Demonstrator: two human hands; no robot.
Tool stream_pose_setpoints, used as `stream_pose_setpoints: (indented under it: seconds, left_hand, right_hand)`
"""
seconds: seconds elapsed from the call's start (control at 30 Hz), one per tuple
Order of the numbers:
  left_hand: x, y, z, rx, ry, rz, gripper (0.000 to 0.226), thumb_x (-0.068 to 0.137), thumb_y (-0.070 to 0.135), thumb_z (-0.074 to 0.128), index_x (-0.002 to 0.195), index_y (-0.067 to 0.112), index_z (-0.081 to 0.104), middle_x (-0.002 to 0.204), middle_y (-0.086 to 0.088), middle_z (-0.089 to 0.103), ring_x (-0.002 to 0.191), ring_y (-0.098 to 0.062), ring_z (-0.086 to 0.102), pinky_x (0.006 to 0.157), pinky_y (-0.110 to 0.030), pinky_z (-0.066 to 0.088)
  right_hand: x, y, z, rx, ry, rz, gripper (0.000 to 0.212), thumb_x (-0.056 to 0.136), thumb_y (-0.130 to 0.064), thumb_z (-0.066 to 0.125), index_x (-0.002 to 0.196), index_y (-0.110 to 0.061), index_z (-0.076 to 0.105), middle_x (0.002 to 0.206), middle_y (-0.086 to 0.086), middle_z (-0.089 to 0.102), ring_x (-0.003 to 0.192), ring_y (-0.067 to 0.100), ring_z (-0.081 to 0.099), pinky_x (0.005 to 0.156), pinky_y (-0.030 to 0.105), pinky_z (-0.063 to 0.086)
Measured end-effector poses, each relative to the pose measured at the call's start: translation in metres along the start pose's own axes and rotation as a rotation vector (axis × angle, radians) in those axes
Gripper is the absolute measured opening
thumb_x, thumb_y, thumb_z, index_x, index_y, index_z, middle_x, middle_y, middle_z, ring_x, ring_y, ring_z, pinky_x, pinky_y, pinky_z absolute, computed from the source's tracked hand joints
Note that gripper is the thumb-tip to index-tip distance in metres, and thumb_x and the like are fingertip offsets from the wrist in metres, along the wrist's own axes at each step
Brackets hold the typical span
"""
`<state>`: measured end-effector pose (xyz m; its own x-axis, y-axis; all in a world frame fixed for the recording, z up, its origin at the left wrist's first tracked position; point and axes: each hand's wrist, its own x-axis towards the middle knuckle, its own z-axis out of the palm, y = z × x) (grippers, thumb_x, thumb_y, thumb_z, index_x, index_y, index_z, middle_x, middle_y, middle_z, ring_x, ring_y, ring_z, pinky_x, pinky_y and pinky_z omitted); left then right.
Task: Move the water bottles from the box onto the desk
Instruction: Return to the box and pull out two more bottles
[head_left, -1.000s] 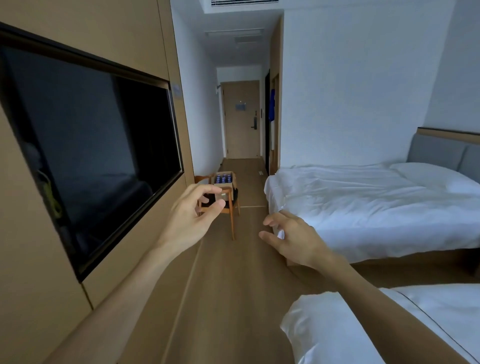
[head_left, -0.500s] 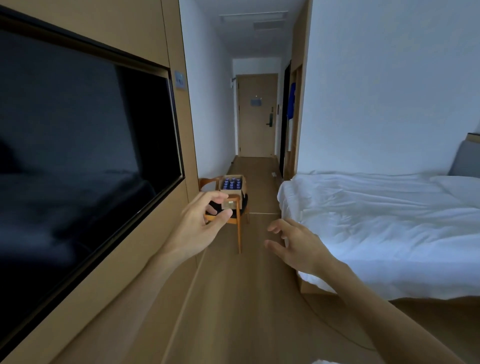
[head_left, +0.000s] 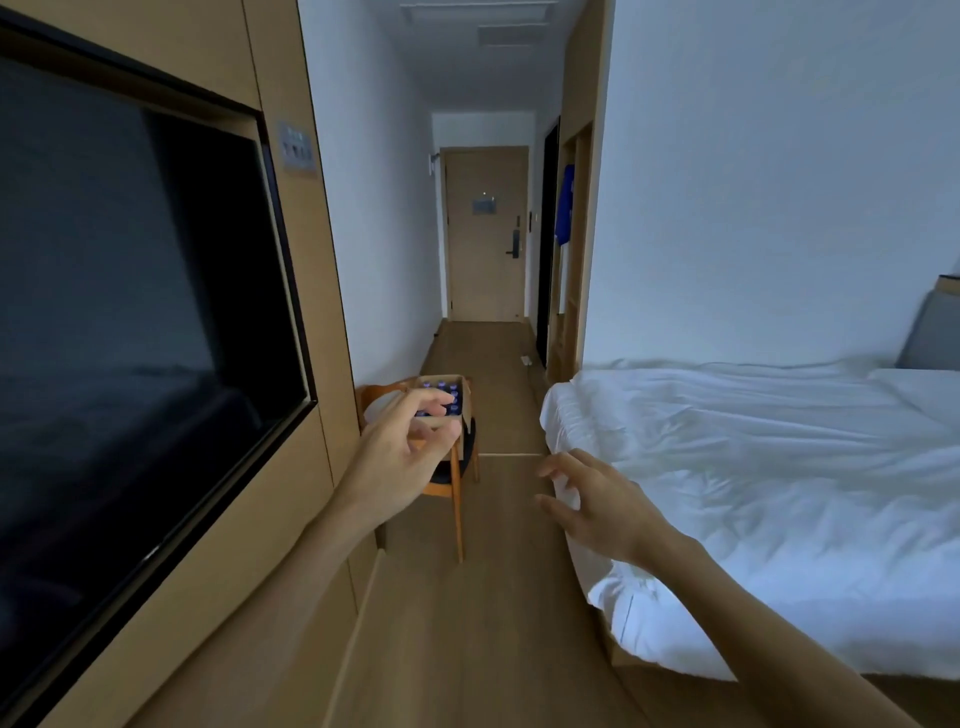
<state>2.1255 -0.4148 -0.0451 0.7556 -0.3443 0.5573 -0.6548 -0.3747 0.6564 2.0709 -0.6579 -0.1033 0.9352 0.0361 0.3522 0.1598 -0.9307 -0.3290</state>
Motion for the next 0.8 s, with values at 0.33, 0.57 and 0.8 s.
stream_pose_setpoints:
  seconds: [0.33, 0.57, 0.8]
  left_hand:
    - [0.150, -0.119, 0.077, 0.010, 0.013, -0.022, 0.023, 0.093, 0.028, 0.059, 0.116, 0.025, 0.059, 0.105, 0.014, 0.060, 0.093, -0.002, 0.061, 0.076, -0.023, 0.054]
    - [0.278, -0.178, 0.133, 0.054, 0.040, -0.074, 0.023, 0.094, 0.027, 0.058, 0.117, 0.025, 0.059, 0.101, 0.015, 0.061, 0.090, 0.001, 0.058, 0.073, -0.018, 0.050]
    - [0.372, -0.239, 0.168, 0.085, 0.062, -0.165, 0.020, 0.095, 0.030, 0.057, 0.115, 0.030, 0.058, 0.101, 0.015, 0.061, 0.090, 0.003, 0.057, 0.064, -0.011, 0.047]
  right_hand:
    - [0.154, 0.111, 0.053, 0.027, -0.026, 0.044, 0.033, 0.094, -0.045, 0.053, 0.123, -0.029, 0.051, 0.120, -0.013, 0.053, 0.103, 0.007, 0.053, 0.083, 0.026, 0.048]
    - [0.292, 0.203, 0.072, 0.111, -0.045, 0.020, 0.022, 0.093, -0.043, 0.056, 0.109, -0.028, 0.052, 0.107, -0.013, 0.051, 0.094, 0.007, 0.056, 0.082, 0.028, 0.052]
    - [0.407, 0.264, 0.106, 0.155, -0.097, -0.015, 0.016, 0.092, -0.045, 0.057, 0.102, -0.034, 0.050, 0.104, -0.015, 0.052, 0.088, 0.004, 0.056, 0.080, 0.029, 0.054]
